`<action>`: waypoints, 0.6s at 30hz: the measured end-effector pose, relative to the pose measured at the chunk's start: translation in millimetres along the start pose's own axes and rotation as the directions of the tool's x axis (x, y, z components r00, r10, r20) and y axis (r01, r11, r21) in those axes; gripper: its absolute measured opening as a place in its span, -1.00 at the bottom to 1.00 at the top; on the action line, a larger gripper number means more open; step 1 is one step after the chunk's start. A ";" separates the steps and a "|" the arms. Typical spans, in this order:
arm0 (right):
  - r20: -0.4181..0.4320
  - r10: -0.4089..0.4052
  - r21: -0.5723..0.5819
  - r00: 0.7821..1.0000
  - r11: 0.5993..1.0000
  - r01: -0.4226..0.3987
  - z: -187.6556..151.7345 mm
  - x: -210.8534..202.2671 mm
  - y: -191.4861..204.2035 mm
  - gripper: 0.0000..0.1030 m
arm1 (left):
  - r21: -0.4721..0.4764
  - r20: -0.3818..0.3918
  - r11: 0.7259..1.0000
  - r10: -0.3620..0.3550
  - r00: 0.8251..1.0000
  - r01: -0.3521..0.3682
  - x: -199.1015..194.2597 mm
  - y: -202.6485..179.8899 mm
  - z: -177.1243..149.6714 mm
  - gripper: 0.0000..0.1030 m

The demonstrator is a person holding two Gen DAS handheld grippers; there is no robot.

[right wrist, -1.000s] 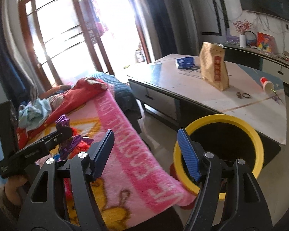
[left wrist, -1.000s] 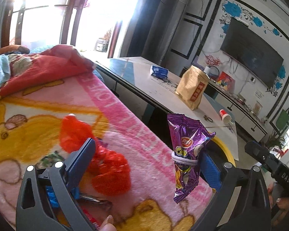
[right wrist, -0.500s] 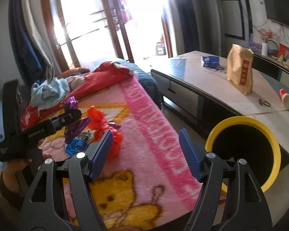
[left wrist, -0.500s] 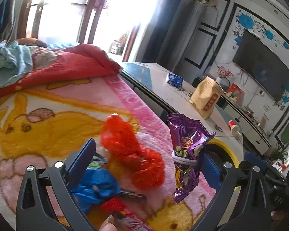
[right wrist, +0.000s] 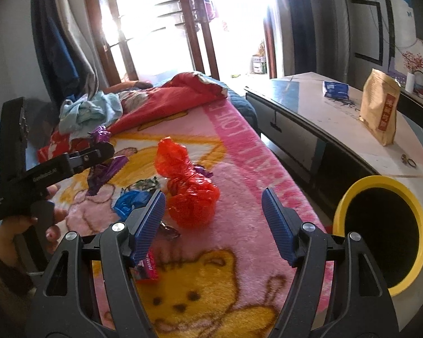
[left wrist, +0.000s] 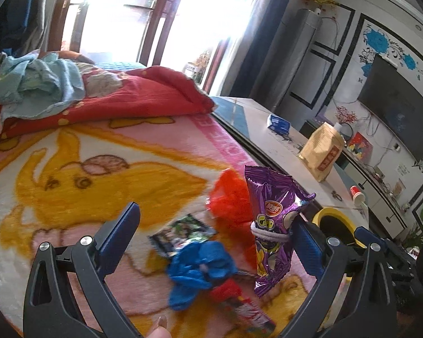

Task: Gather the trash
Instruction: 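Move both tools back over the blanket, left tool still holding purple wrapper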

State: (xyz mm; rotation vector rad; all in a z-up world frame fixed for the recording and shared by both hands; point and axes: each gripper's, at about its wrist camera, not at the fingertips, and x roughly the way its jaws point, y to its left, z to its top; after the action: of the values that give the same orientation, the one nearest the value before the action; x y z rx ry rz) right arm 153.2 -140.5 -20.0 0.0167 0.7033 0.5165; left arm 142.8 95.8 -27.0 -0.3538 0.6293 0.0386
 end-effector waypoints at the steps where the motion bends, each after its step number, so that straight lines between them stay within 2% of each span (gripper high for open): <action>1: -0.007 0.004 -0.002 1.000 1.000 -0.004 -0.3 3.4 1.8 0.21 | -0.003 -0.001 1.000 0.006 1.000 -0.006 -1.0 3.6 -0.7 0.87; 9: -0.049 0.012 -0.010 0.999 1.000 -0.013 -0.7 23.9 7.7 0.29 | -0.025 -0.013 0.998 0.049 0.999 -0.049 -9.1 29.5 -8.7 0.87; 18: -0.086 0.003 -0.048 0.996 0.999 -0.007 -3.9 46.8 15.1 0.48 | -0.031 -0.038 0.998 0.049 0.998 -0.050 -10.6 43.5 -20.6 0.87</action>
State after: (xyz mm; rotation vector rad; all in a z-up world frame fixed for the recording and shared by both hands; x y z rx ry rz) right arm 174.1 -106.5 -49.0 -0.0491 0.7744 0.5413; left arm 116.4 130.4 -49.9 -0.3705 0.6746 0.0899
